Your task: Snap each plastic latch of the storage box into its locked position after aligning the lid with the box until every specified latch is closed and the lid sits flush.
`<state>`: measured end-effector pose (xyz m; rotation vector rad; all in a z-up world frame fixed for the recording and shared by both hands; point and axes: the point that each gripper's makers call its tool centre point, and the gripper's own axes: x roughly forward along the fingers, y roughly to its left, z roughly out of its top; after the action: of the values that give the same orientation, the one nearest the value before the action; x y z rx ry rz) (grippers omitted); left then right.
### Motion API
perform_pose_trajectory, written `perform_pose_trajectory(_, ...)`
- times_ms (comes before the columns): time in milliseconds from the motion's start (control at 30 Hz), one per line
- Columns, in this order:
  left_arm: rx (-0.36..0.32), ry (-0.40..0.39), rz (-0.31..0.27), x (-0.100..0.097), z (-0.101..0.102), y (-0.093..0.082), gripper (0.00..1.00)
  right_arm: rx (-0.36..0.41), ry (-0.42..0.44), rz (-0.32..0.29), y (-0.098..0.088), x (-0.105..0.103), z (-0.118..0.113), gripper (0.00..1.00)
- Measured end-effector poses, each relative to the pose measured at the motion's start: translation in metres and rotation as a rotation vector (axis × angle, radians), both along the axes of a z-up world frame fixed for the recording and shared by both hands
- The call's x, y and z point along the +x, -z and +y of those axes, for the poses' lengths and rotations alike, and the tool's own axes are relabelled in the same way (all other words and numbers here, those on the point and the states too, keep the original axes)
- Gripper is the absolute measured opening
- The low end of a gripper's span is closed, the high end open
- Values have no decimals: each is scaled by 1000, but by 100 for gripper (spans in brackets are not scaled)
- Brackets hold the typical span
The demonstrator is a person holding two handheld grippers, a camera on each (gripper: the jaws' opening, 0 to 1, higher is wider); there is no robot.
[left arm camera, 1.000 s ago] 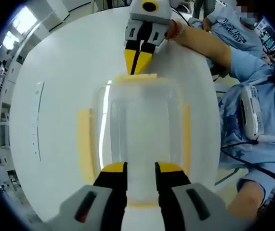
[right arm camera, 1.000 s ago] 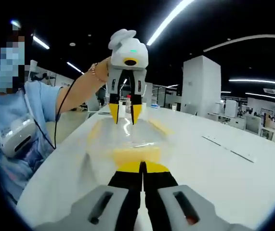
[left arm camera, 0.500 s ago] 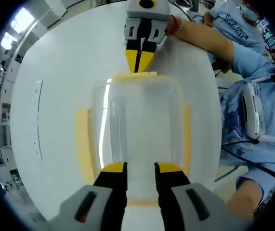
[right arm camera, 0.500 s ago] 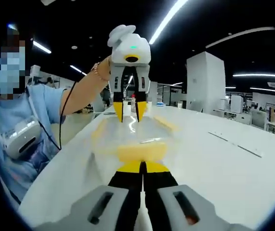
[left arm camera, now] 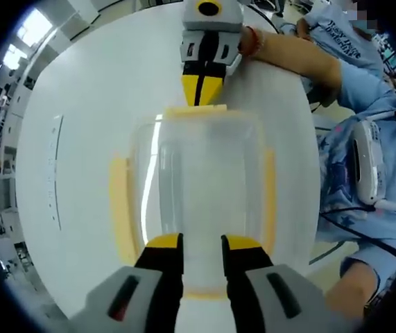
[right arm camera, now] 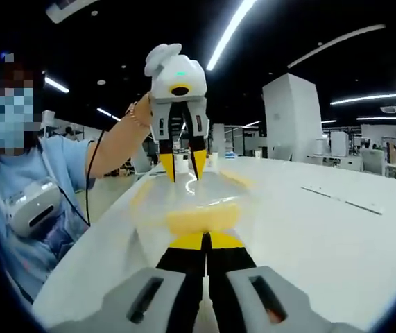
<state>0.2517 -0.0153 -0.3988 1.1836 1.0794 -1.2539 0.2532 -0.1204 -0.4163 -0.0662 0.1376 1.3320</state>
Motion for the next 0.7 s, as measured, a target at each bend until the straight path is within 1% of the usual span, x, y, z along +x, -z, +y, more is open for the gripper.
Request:
perform_pose_trajectory(400, -12, 1, 0, -1, -2, 3, 21, 3, 1, 10, 2, 1, -1, 0)
perform_pose_trajectory(433, -9, 1, 0, -1, -3, 3, 21, 3, 0, 10, 3, 1, -1, 0)
perform_pose_trajectory(467, 39, 2, -14, 0, 4, 0, 21, -30, 23, 48, 15, 1, 12, 0)
perform_pose_trajectory(500, 18, 3, 6, -5, -1, 1, 21, 3, 35, -28, 11, 9, 25, 0)
perform_pose_trajectory(533, 8, -2, -2, -4, -4, 3, 21, -45, 30, 29, 22, 4, 24, 0)
perform_pose_trajectory(567, 9, -5, -3, -3, -5, 3, 21, -72, 34, -19, 17, 4, 11, 0)
perform_pose_trajectory(600, 12, -5, -4, -3, -5, 2, 21, -64, 32, 4, 15, 3, 5, 0)
perform_pose_trajectory(633, 14, -8, -6, -3, -5, 2, 21, -62, 31, 8, 13, 6, 1, 0)
perform_pose_trajectory(700, 14, -11, -9, -3, -6, 2, 21, -66, 34, 5, 13, 6, 2, 0)
